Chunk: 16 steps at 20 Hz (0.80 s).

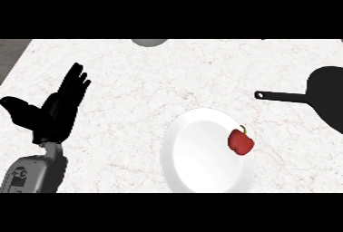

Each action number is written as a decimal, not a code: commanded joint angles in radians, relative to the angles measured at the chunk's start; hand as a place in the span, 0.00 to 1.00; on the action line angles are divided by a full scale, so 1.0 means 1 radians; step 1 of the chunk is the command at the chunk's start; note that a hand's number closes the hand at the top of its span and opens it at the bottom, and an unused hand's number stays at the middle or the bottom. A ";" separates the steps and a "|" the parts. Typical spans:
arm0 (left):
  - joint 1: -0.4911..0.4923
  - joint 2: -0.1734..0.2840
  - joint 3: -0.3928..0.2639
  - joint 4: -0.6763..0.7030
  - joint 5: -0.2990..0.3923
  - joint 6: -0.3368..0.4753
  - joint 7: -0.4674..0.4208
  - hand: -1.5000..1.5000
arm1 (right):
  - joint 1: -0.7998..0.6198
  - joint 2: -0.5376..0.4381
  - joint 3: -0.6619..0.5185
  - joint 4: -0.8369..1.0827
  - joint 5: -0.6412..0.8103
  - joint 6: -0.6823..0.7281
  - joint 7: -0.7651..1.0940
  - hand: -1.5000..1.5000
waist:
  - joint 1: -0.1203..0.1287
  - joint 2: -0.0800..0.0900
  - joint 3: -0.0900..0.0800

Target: Pick the croissant from the plate and place it in the pan

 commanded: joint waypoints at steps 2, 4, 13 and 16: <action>0.022 0.015 0.008 -0.008 0.003 -0.011 0.006 0.50 | 0.047 0.019 -0.069 0.005 0.068 -0.178 0.238 1.00 | -0.016 -0.017 0.000; 0.022 0.006 0.014 -0.029 0.005 0.010 0.024 0.50 | 0.110 0.021 -0.096 -0.003 0.058 -0.229 0.229 1.00 | -0.034 -0.024 0.001; 0.070 -0.021 -0.016 -0.059 -0.032 0.033 0.010 0.50 | 0.265 0.076 -0.241 0.020 0.026 -0.453 0.069 1.00 | -0.038 -0.025 0.002; 0.039 -0.008 0.011 -0.002 -0.013 0.009 -0.013 0.50 | 0.298 0.107 -0.280 0.056 0.020 -0.520 0.049 1.00 | -0.042 -0.021 0.001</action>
